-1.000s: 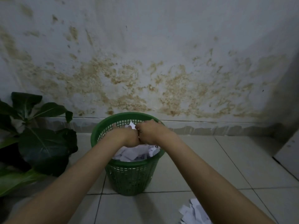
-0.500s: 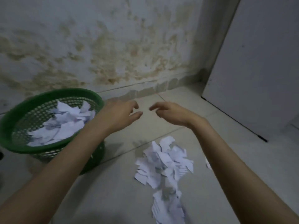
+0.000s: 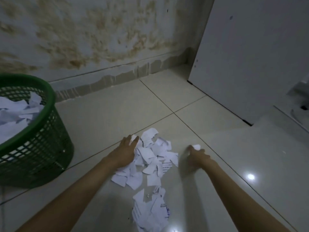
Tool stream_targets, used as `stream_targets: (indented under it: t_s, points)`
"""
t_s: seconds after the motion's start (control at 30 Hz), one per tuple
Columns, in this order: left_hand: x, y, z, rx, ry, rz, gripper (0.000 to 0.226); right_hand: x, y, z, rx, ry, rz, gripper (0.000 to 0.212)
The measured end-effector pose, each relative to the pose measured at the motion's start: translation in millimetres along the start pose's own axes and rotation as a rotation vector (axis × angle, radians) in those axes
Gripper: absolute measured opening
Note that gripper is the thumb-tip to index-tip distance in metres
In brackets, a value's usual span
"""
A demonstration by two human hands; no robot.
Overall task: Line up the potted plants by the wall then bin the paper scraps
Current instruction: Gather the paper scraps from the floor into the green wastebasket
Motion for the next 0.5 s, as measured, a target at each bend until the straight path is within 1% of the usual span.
stream_targets:
  t_s: [0.07,0.13,0.2,0.27,0.33,0.37,0.4,0.43,0.47,0.5]
  points:
    - [0,13,-2,0.074,0.06,0.027,0.058,2,20,-20,0.1,-0.025,-0.051,0.059]
    - [4,14,-2,0.148,0.127,0.08,0.055,4,28,-39,-0.02,-0.151,-0.121,0.061]
    - [9,7,-5,0.245,0.159,0.163,0.055,10,17,-49,-0.167,-0.3,-0.174,0.057]
    - [14,-4,-11,0.325,0.149,0.259,0.061,19,-5,-54,-0.155,-0.321,-0.202,0.047]
    - [21,-12,-15,0.315,0.13,0.312,0.06,23,-31,-67,-0.094,-0.354,-0.083,0.039]
    - [25,-12,-15,0.278,0.119,0.29,0.065,20,-42,-75,-0.091,-0.374,-0.006,0.039]
    - [29,-11,-14,0.225,0.109,0.249,0.087,15,-49,-84,-0.107,-0.395,0.066,0.04]
    - [33,-9,-11,0.17,0.115,0.214,0.116,10,-53,-94,-0.106,-0.429,0.125,0.043]
    - [34,-4,-9,0.117,0.117,0.175,0.136,5,-52,-105,-0.098,-0.466,0.145,0.046]
    - [37,1,-2,0.065,0.139,0.135,0.141,1,-46,-116,-0.087,-0.503,0.131,0.049]
Point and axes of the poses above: each hand's wrist, its own x-axis away from the middle knuckle, its own y-axis out of the palm, z = x × y, the point moved 5 cm from there along -x, towards the middle knuckle, and after that the axes turned 9 degrees about -z, right-handed, at the moved point
